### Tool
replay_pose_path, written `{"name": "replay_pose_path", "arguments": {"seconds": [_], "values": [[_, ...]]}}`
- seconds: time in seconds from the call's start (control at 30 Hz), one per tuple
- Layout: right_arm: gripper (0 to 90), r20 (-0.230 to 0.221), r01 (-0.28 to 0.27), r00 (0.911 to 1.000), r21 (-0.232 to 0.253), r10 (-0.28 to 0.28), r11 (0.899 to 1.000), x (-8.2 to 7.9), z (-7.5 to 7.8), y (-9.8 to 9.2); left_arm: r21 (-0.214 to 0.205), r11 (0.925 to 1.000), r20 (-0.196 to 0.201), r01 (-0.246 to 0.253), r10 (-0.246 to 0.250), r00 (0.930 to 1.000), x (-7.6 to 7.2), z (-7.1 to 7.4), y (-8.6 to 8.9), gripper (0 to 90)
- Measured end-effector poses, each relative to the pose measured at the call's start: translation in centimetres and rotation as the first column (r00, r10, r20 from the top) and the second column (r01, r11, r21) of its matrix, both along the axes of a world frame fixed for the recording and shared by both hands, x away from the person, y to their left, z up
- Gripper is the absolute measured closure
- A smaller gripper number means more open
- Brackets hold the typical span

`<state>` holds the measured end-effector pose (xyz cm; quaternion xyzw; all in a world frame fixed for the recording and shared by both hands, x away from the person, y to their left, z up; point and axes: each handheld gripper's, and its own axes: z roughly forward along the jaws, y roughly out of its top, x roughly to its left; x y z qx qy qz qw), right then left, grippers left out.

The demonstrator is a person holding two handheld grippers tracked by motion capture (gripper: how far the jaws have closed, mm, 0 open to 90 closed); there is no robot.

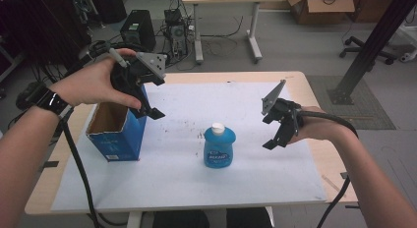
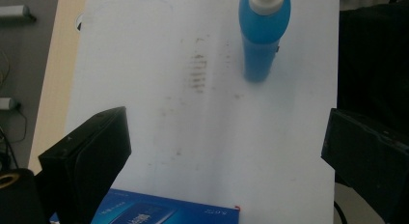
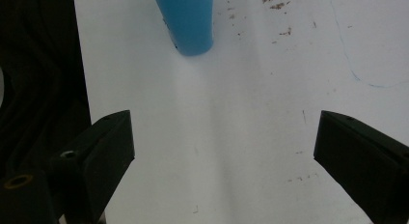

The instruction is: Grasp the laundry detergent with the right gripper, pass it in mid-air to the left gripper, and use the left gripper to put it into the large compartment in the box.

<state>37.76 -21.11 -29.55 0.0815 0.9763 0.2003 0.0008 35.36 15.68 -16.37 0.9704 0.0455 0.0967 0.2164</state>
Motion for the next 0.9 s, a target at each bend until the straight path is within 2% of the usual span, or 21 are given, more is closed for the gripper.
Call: {"name": "replay_pose_path", "arguments": {"seconds": [0.27, 0.5, 0.63, 0.9], "values": [[6.5, 0.004, 0.000, 1.0000, 0.014, 0.000, 1.000, 0.0, 0.2, -0.2, 0.002, 1.0000, 0.001, -0.004, 0.004, 1.0000, -0.1, 0.4, 0.1, 3.8], [6.1, 0.026, 0.001, 0.9997, 0.058, -0.002, 0.998, -0.2, 0.6, -0.7, 0.010, 0.9998, 0.001, -0.017, 0.017, 0.9999, -0.4, 0.6, 0.2, 3.8], [5.6, 0.036, -0.003, 0.9993, 0.116, -0.001, 0.993, -0.3, 0.8, -1.1, 0.013, 0.9997, -0.001, -0.020, 0.020, 0.9998, -0.6, 0.7, 0.1, 3.8], [5.0, 0.041, -0.011, 0.9991, 0.151, 0.005, 0.989, -0.4, 0.5, -0.8, 0.010, 0.9997, 0.008, -0.021, 0.021, 0.9997, -1.0, 1.1, 0.0, 3.8]]}}
